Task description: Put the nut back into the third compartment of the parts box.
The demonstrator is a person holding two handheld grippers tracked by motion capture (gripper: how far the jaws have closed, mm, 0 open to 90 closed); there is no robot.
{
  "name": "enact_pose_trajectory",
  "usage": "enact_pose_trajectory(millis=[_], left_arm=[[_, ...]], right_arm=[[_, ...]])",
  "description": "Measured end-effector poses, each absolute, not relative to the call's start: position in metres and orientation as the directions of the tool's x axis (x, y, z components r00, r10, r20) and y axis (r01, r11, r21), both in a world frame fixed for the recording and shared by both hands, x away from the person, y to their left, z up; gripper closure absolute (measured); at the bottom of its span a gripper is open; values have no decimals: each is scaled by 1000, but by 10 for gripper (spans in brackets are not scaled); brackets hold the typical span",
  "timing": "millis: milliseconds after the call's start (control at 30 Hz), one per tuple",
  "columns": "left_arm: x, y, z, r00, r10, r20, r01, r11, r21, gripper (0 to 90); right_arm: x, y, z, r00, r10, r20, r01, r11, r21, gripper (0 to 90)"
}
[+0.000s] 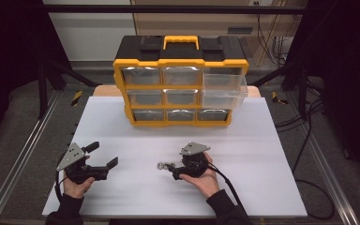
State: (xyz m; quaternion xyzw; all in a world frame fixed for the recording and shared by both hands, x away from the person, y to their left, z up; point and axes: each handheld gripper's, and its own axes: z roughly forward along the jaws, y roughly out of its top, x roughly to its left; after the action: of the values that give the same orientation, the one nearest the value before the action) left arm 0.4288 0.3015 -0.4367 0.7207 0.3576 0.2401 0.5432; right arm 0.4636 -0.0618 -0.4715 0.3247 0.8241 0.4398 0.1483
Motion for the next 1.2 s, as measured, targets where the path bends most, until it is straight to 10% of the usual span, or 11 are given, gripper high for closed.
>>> enact_pose_trajectory(millis=[800, 1200], left_arm=[[429, 302, -436, 624, 780, -44, 257, -151, 954, 21], [429, 302, -437, 623, 781, -45, 259, -152, 954, 23]], right_arm=[[469, -54, -489, -777, 624, 80, 460, 476, 750, 678], [469, -55, -489, -779, 622, 83, 464, 481, 744, 703]])
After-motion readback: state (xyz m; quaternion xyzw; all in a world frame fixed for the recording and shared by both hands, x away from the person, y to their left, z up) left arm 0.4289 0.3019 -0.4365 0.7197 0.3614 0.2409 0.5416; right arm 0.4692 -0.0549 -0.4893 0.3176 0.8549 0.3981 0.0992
